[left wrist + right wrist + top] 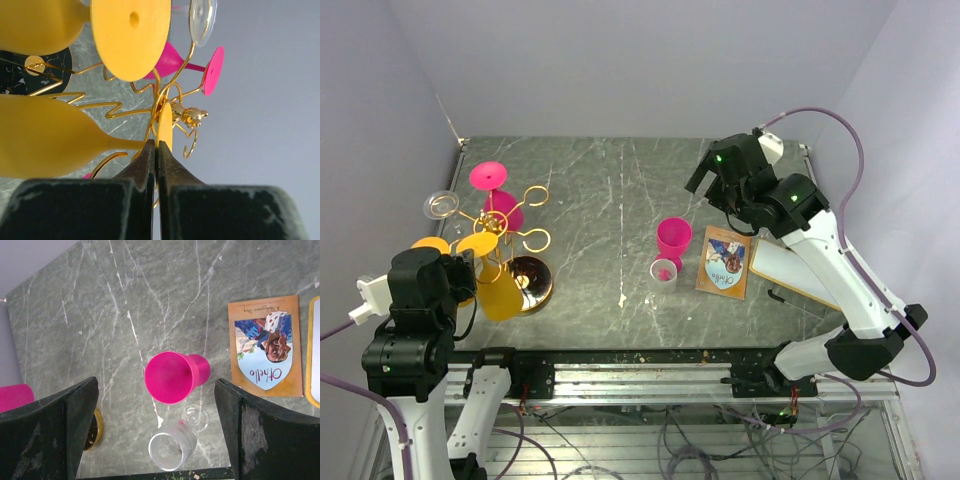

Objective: Take the wine glass off the wine glass rack

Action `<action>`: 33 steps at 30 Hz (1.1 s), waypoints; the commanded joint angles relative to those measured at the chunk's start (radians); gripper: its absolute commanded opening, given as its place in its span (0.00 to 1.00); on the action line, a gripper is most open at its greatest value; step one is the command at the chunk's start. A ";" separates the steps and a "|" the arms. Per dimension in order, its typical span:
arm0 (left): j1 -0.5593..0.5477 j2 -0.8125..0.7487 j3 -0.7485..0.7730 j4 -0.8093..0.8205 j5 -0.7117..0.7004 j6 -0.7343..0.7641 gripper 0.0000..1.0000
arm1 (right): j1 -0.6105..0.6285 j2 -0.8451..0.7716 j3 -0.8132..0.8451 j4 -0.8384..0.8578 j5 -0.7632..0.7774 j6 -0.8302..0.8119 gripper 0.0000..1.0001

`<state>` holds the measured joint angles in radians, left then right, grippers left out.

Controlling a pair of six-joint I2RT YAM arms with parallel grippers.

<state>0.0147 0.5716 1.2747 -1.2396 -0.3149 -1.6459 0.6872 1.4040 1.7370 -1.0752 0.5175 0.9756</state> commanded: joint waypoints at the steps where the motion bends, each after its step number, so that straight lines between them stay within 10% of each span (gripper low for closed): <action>1: -0.005 0.019 0.018 -0.002 -0.082 -0.049 0.07 | -0.007 -0.029 -0.010 -0.016 0.043 0.000 1.00; 33: -0.005 -0.151 0.157 -0.252 -0.082 -0.154 0.07 | -0.007 -0.141 -0.147 0.176 -0.074 -0.135 1.00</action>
<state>0.0147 0.4679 1.4132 -1.4693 -0.4065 -1.8061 0.6857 1.3556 1.6737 -1.0275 0.5049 0.9257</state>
